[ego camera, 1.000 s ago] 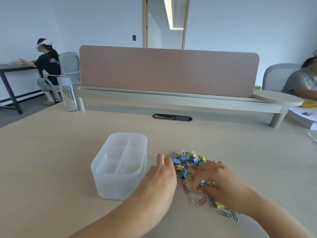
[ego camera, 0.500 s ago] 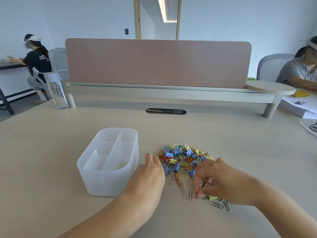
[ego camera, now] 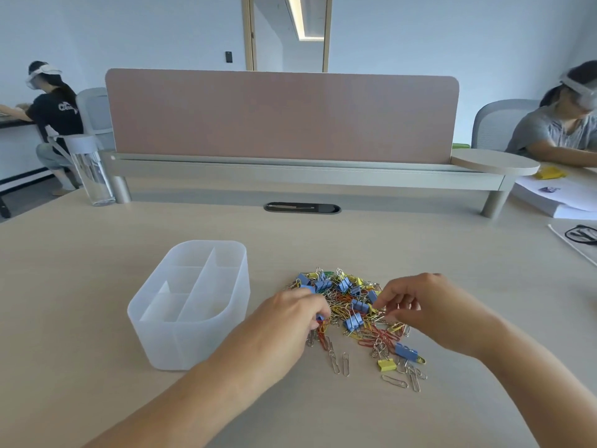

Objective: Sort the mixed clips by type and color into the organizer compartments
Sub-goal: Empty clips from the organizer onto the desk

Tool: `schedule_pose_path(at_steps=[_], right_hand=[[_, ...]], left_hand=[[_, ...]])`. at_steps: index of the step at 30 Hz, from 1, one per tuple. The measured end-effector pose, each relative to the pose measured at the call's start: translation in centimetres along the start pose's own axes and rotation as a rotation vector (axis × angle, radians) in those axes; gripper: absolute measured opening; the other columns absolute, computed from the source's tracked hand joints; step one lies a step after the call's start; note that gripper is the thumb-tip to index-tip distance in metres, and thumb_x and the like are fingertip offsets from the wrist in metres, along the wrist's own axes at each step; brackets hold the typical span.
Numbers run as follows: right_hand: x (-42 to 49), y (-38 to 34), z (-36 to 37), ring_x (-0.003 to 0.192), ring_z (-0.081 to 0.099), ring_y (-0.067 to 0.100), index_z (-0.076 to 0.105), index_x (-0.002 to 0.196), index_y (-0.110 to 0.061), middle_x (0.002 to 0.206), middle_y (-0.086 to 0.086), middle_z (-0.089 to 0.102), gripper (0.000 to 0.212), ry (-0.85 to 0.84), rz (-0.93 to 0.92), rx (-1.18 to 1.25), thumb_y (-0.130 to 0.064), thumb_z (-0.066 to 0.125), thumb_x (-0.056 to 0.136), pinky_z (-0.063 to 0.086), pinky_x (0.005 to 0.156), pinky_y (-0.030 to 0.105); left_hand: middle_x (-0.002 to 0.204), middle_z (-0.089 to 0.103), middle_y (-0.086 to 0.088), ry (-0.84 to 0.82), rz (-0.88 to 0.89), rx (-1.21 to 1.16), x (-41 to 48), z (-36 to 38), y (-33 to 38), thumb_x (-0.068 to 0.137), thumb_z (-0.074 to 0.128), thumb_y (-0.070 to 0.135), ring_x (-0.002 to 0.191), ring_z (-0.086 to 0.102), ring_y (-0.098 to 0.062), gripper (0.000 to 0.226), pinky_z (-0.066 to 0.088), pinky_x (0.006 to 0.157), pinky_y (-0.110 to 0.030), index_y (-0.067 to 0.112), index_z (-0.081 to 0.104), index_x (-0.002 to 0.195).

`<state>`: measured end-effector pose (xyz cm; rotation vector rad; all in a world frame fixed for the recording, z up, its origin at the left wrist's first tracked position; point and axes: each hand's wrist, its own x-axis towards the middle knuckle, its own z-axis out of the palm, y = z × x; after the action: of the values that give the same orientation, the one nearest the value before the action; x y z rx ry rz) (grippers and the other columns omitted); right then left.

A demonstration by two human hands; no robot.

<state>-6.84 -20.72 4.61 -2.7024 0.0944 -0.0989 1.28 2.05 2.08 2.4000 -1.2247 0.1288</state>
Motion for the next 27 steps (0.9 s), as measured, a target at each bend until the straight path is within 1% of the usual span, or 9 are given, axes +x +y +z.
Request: schedule_pose_path(at_steps=[3, 6, 8, 10, 13, 17, 19, 22, 27], right_hand=[[-0.09, -0.36, -0.23, 0.070, 0.058, -0.007, 0.074, 0.079, -0.033, 0.069, -0.015, 0.068, 0.018, -0.034, 0.018, 0.004, -0.015, 0.074, 0.083, 0.043, 0.064, 0.009], [-0.04, -0.24, -0.25, 0.065, 0.060, -0.004, 0.074, 0.075, -0.028, 0.070, -0.011, 0.070, 0.010, -0.062, 0.072, -0.023, -0.019, 0.077, 0.080, 0.045, 0.061, 0.010], [-0.06, 0.07, -0.18, 0.063, 0.060, -0.002, 0.074, 0.073, -0.027, 0.069, -0.010, 0.070, 0.007, -0.050, 0.129, -0.037, -0.023, 0.078, 0.078, 0.045, 0.060, 0.013], [-0.12, 0.30, -0.13, 0.060, 0.057, -0.003, 0.075, 0.072, -0.025, 0.068, -0.011, 0.069, 0.006, -0.034, 0.164, -0.038, -0.025, 0.077, 0.078, 0.042, 0.056, 0.012], [-0.19, 0.21, -0.06, 0.056, 0.054, -0.009, 0.075, 0.071, -0.025, 0.065, -0.012, 0.068, 0.007, -0.039, 0.179, 0.003, -0.024, 0.077, 0.077, 0.039, 0.051, 0.008], [-0.15, 0.00, 0.37, 0.059, 0.053, -0.002, 0.075, 0.070, -0.024, 0.070, -0.009, 0.069, 0.008, -0.065, 0.196, 0.027, -0.028, 0.080, 0.076, 0.039, 0.052, 0.010], [-0.15, -0.03, 0.51, 0.062, 0.054, 0.000, 0.075, 0.072, -0.025, 0.071, -0.008, 0.070, 0.009, -0.074, 0.217, 0.044, -0.029, 0.082, 0.073, 0.039, 0.054, 0.011], [-0.21, -0.08, 0.52, 0.061, 0.055, -0.003, 0.075, 0.073, -0.024, 0.069, -0.010, 0.071, 0.011, -0.091, 0.247, 0.076, -0.027, 0.085, 0.070, 0.039, 0.052, 0.007], [-0.36, -0.21, 0.47, 0.061, 0.055, -0.002, 0.075, 0.072, -0.025, 0.070, -0.009, 0.072, 0.014, -0.125, 0.266, 0.064, -0.031, 0.087, 0.067, 0.039, 0.054, 0.010]], left_hand=[[0.106, 0.056, 0.010, -0.032, 0.014, 0.013, -0.21, -0.15, -0.05, 0.100, 0.049, 0.014, 0.090, 0.050, -0.007, 0.025, 0.039, 0.077, -0.021, 0.027, 0.068, 0.110], [0.100, 0.055, 0.012, -0.010, 0.004, -0.012, -0.37, -0.38, 0.02, 0.096, 0.051, 0.009, 0.083, 0.050, -0.006, 0.026, 0.042, 0.074, -0.022, 0.027, 0.069, 0.095], [0.097, 0.056, 0.011, 0.014, 0.022, -0.017, -0.30, -0.45, 0.08, 0.094, 0.055, 0.009, 0.082, 0.046, -0.004, 0.023, 0.039, 0.072, -0.016, 0.027, 0.071, 0.092], [0.095, 0.057, 0.013, 0.013, 0.062, -0.026, -0.16, -0.49, 0.14, 0.094, 0.060, 0.016, 0.086, 0.040, 0.001, 0.018, 0.032, 0.074, -0.007, 0.026, 0.074, 0.095], [0.090, 0.052, 0.018, -0.042, 0.119, -0.030, 0.05, -0.32, 0.04, 0.092, 0.064, 0.019, 0.087, 0.036, 0.011, 0.014, 0.027, 0.078, -0.003, 0.025, 0.076, 0.096], [0.095, 0.058, 0.012, -0.109, 0.088, -0.035, 0.19, -0.08, -0.02, 0.090, 0.065, 0.021, 0.091, 0.037, 0.002, 0.013, 0.028, 0.079, -0.006, 0.024, 0.076, 0.097], [0.097, 0.055, 0.011, -0.110, 0.063, -0.033, 0.24, -0.03, -0.03, 0.091, 0.065, 0.021, 0.093, 0.039, -0.002, 0.010, 0.029, 0.077, -0.007, 0.021, 0.073, 0.096], [0.096, 0.048, 0.012, -0.134, 0.054, -0.033, 0.24, 0.10, 0.22, 0.094, 0.062, 0.022, 0.092, 0.034, -0.001, 0.008, 0.028, 0.075, -0.005, 0.017, 0.068, 0.096], [0.101, 0.046, 0.009, -0.181, 0.049, -0.006, 0.14, 0.26, 0.34, 0.096, 0.057, 0.024, 0.094, 0.032, -0.001, 0.009, 0.027, 0.076, -0.003, 0.017, 0.062, 0.097]])
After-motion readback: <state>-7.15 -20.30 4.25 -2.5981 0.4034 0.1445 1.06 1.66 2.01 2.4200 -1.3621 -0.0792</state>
